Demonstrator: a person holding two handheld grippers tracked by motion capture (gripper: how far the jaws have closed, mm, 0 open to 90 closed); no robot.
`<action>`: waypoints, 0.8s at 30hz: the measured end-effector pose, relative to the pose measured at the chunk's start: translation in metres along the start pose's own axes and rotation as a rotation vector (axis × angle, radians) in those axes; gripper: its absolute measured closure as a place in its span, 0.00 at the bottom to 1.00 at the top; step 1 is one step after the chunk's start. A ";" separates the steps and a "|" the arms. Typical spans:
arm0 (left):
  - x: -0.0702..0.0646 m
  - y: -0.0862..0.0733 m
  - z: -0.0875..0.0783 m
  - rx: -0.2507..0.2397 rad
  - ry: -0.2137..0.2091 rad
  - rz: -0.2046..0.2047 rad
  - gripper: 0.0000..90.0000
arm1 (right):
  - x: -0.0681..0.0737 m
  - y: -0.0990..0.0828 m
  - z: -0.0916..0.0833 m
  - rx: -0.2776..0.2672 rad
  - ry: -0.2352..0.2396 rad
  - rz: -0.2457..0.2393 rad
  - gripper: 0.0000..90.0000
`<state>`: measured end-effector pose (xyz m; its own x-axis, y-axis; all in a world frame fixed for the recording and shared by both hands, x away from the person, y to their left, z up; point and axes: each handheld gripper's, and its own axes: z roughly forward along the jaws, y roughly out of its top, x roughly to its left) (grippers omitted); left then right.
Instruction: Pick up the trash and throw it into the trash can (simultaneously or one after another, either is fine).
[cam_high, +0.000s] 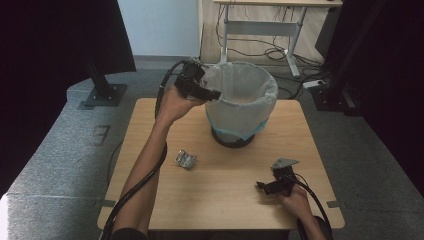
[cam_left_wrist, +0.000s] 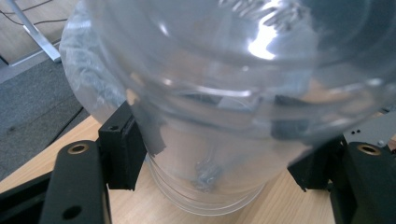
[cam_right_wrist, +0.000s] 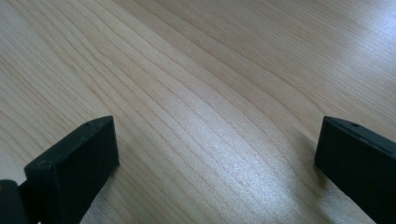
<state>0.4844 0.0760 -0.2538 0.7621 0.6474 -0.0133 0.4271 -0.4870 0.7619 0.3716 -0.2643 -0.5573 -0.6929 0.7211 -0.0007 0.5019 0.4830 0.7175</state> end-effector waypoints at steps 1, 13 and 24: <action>0.000 0.000 0.000 0.000 0.000 0.000 0.34 | 0.000 0.000 0.000 0.000 0.000 0.000 0.00; -0.003 0.023 0.024 0.005 -0.004 0.014 0.34 | 0.000 0.000 0.000 -0.001 0.002 0.001 0.00; -0.006 0.035 0.045 -0.007 0.006 0.017 0.34 | 0.000 0.000 0.000 0.000 0.002 0.001 0.00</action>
<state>0.5171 0.0289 -0.2559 0.7664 0.6423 0.0032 0.4106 -0.4937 0.7666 0.3714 -0.2641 -0.5573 -0.6933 0.7207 0.0011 0.5022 0.4821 0.7179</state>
